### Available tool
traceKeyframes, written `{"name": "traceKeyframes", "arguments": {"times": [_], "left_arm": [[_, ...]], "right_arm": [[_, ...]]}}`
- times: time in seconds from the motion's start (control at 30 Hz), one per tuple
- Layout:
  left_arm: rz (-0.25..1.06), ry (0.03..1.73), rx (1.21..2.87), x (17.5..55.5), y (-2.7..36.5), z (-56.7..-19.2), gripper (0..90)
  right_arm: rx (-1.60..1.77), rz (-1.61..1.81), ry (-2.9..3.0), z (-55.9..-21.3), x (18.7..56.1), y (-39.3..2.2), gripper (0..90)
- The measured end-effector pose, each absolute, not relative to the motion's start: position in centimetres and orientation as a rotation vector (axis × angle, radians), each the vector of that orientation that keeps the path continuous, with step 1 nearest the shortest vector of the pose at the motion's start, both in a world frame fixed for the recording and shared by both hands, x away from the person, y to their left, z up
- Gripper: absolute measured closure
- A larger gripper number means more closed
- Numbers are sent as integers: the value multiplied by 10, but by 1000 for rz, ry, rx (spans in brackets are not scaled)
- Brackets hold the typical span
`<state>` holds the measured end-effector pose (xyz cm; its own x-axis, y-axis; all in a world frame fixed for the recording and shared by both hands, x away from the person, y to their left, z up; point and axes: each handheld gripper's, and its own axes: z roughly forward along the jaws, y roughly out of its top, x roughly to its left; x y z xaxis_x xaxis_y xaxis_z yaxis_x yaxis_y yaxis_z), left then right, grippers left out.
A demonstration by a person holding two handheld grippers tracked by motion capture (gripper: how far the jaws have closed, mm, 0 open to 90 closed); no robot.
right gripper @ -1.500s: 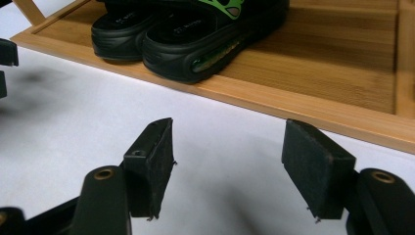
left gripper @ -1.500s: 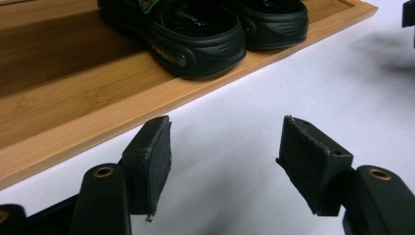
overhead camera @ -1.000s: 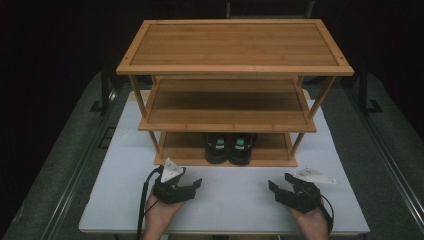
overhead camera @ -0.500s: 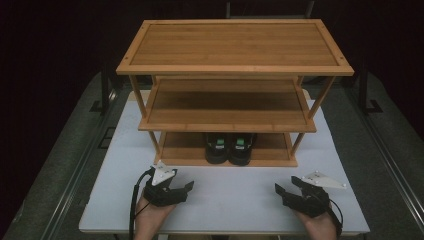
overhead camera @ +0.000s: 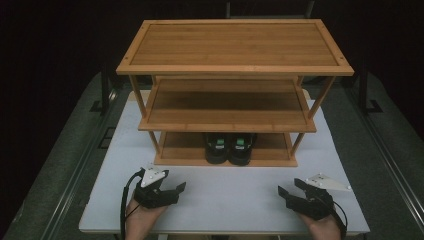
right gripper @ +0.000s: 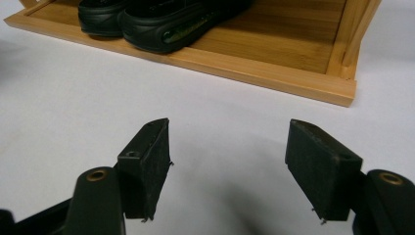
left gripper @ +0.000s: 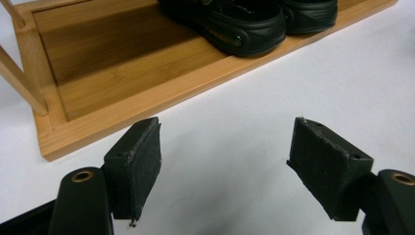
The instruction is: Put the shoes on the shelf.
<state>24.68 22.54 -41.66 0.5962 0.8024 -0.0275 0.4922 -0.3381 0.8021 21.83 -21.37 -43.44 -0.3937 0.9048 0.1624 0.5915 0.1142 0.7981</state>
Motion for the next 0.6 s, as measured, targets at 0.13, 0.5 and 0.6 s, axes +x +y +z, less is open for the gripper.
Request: {"name": "traceKeyframes", "arguments": {"times": [0.13,0.5,0.6], "left_arm": [[487,1032,2008,245,230,-417,264],[484,1039,2005,239,245,-418,246],[477,1047,1994,237,250,-421,235]], "right_arm": [[1460,1172,2036,-434,215,-218,324],[1455,1154,2031,-437,206,-228,311],[1445,1158,2020,-438,202,-228,307]]}}
